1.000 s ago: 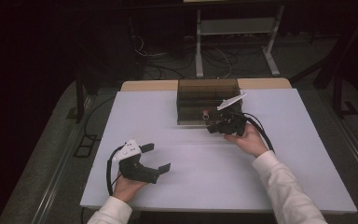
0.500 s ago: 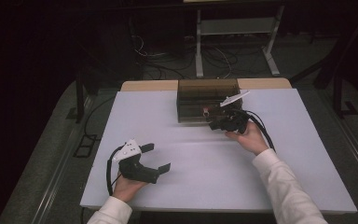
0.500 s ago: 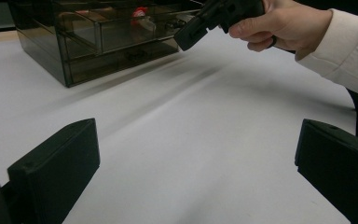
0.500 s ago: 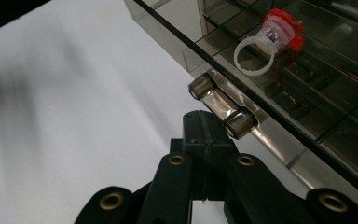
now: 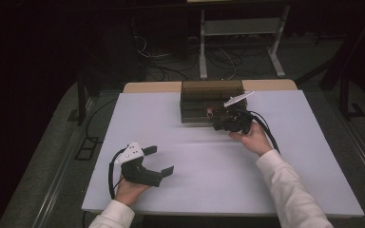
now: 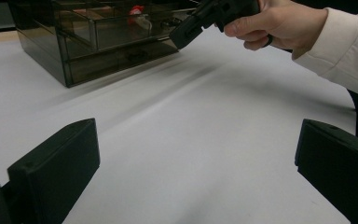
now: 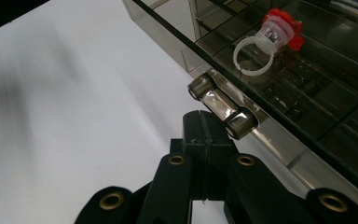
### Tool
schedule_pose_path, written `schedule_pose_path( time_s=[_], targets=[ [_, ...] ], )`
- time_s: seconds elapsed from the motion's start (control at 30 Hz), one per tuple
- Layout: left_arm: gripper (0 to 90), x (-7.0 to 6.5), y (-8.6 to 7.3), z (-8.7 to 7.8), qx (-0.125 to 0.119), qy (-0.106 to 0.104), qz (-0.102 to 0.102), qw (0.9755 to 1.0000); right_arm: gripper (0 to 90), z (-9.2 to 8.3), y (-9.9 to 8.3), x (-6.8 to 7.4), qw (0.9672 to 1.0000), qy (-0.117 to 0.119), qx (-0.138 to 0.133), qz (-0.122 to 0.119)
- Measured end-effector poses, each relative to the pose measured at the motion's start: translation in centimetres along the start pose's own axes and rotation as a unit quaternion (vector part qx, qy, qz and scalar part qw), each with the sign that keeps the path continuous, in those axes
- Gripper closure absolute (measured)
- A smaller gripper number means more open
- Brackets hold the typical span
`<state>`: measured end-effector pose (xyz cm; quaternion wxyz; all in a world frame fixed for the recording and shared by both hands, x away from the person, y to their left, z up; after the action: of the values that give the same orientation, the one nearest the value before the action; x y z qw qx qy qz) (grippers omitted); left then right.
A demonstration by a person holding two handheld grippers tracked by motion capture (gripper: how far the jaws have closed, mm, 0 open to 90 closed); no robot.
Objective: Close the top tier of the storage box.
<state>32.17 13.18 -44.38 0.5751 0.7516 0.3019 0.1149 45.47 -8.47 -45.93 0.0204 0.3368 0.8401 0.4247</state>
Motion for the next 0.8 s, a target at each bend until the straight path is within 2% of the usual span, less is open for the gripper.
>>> schedule_pose_path(
  time_s=[0.8],
  targets=[
    [0.0,0.0,0.0,-0.1,0.000,0.000,0.000,1.0000,89.1,0.3,0.8,-1.0,0.9999,-0.014,-0.003,0.003]
  ],
)
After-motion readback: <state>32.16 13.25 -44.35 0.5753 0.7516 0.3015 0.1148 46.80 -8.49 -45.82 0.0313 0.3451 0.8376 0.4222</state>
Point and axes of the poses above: each handheld gripper's, and its own axes: z roughly forward along the jaws, y roughly out of its top, x roughly to its left, the point moved 9 cm from there along z, roughly forward along the jaws, and after that the axes turned 3 degrees about -x, right-handed, at the moved point
